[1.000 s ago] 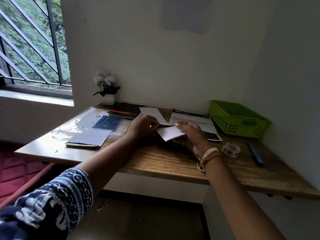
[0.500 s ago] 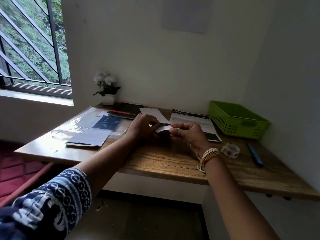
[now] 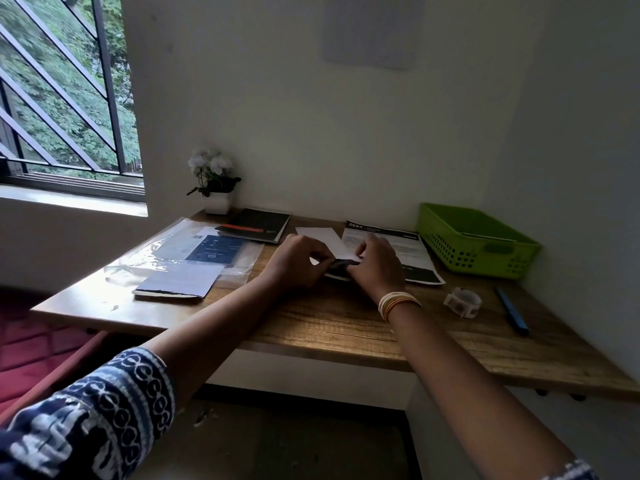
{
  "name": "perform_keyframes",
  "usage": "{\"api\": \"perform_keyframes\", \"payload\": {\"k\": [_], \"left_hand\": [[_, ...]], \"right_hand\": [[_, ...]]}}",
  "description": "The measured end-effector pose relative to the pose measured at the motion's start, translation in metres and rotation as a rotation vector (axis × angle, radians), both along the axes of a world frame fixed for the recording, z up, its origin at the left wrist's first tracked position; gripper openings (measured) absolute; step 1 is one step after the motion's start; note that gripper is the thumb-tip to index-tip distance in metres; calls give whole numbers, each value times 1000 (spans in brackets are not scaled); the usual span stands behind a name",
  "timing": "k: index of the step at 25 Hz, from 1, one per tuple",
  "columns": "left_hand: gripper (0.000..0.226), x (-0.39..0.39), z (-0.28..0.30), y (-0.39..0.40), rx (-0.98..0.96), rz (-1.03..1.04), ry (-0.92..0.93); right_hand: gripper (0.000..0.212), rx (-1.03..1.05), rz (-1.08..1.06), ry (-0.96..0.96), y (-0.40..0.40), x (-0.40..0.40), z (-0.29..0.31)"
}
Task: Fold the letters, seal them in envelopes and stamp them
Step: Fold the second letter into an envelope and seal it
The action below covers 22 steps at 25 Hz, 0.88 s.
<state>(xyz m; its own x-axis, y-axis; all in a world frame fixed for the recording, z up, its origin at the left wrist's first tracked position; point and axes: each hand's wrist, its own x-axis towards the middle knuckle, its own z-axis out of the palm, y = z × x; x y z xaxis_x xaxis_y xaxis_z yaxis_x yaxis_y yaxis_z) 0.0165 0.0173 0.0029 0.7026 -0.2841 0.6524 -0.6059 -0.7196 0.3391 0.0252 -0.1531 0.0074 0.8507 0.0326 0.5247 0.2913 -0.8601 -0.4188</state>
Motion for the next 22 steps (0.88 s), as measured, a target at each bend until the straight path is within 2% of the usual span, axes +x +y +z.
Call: {"api": "perform_keyframes", "payload": {"k": [2,4,7,12,15,18,22], "left_hand": [[15,-1,0,-2,-4,-10,10],[14,-2,0,-2,-9,-13,18],[14,-1,0,-2,8,-7,26],[15,1,1,4,-59,93,61],[14,1,1,8,-143,143,106],[13,-2,2,8,-84,144,193],[18,-1,4,5,-38,141,269]], "right_hand": [[40,-73,-2,25,-2,8,2],[33,-67,17,78,-1,16,1],[21,78,92,167,-1,21,-3],[39,324,433,481,-23,13,5],[42,270,448,382,-22,2,4],[26,205,351,247,-18,0,3],[15,108,312,270,-21,4,2]]}}
